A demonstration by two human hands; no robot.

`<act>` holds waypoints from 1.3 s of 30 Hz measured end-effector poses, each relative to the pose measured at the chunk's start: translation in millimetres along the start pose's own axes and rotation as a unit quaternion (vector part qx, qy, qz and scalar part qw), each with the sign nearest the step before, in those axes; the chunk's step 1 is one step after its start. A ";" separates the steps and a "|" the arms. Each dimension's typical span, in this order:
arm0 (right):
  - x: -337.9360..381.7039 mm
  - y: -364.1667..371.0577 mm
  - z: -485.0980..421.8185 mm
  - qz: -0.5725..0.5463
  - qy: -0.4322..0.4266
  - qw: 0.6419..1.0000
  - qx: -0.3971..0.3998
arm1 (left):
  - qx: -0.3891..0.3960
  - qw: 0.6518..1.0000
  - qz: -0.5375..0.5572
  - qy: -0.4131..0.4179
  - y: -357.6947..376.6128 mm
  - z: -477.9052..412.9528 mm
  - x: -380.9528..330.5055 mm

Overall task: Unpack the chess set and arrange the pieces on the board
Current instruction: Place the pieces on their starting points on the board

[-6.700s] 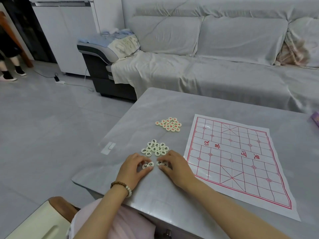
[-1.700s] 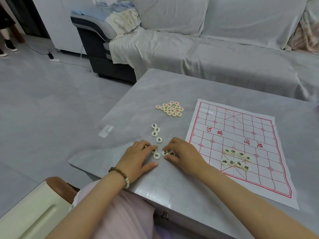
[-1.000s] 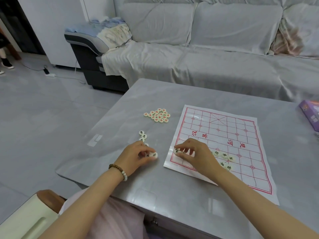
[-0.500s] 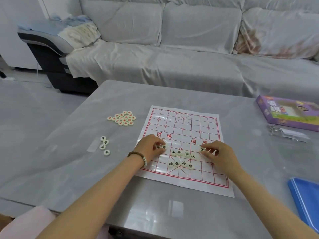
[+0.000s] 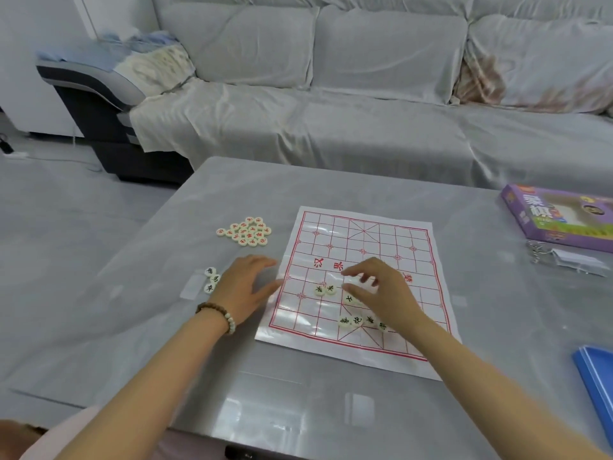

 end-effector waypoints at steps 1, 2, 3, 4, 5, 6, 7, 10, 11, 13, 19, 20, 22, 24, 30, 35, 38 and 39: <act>11.4 13.3 -3.7 -0.010 -0.012 1.000 0.015 | 0.001 1.000 0.004 -0.013 -4.3 3.4 13.6; 22.3 27.0 -7.0 -0.020 -0.021 0.999 0.031 | 0.007 0.999 0.017 -0.029 -8.6 7.1 25.9; 31.8 41.8 -9.8 -0.024 -0.028 0.998 0.050 | 0.015 0.998 0.031 -0.044 -12.2 10.7 36.9; 41.2 56.5 -12.3 -0.023 -0.035 0.997 0.069 | 0.028 0.998 0.031 -0.053 -14.5 14.3 47.0; 49.5 71.3 -14.4 -0.016 -0.044 0.995 0.085 | 0.044 0.997 0.016 -0.057 -15.5 17.6 55.9; 57.4 85.4 -15.9 -0.008 -0.056 0.994 0.098 | 0.061 0.997 -0.004 -0.056 -15.6 21.0 63.3; 64.4 98.7 -17.3 0.001 -0.070 0.991 0.111 | 0.076 0.996 -0.022 -0.051 -14.8 24.3 69.2; 81.8 132.0 -18.7 0.035 -0.102 0.981 0.163 | 0.105 0.993 -0.051 -0.024 -12.2 33.8 81.0; 85.7 140.4 -18.8 0.047 -0.109 0.977 0.180 | 0.101 0.993 -0.053 -0.021 -13.1 37.0 85.0; 90.9 154.1 -18.4 0.064 -0.126 0.970 0.199 | 0.080 0.995 -0.055 -0.026 -17.9 44.5 95.6; 104.0 181.2 -26.2 0.105 -0.169 0.955 0.218 | 0.028 0.997 -0.070 -0.017 -29.2 65.7 115.7; 105.2 184.4 -28.3 0.106 -0.170 0.955 0.220 | 0.026 0.998 -0.059 -0.016 -30.1 67.7 117.3; 104.7 188.6 -31.1 0.108 -0.173 0.953 0.224 | 0.016 0.999 -0.034 -0.010 -33.5 70.5 119.5; 102.3 187.4 -29.4 0.118 -0.185 0.949 0.225 | 0.002 1.000 -0.007 -0.004 -37.0 71.9 119.9; 100.2 172.5 -24.3 0.103 -0.201 0.958 0.177 | -0.012 1.000 0.025 -0.004 -38.5 71.4 118.1; 100.4 171.7 -28.2 0.070 -0.164 0.970 0.165 | -0.007 0.998 0.059 -0.020 -37.0 72.7 112.7; 99.3 170.5 -27.6 0.051 -0.162 0.970 0.173 | -0.010 0.997 0.066 -0.033 -38.8 74.0 110.5; 99.5 170.1 -27.1 0.048 -0.168 0.969 0.175 | -0.012 0.997 0.070 -0.036 -39.4 74.7 109.6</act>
Point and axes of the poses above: each hand's wrist, its own z-axis away from the middle knuckle, its own y-axis out of the palm, x = y × z, the point moved 3 cm from there along -z, towards the middle knuckle, and after that the axes turned 6 degrees about -z, right-handed, at the moved point
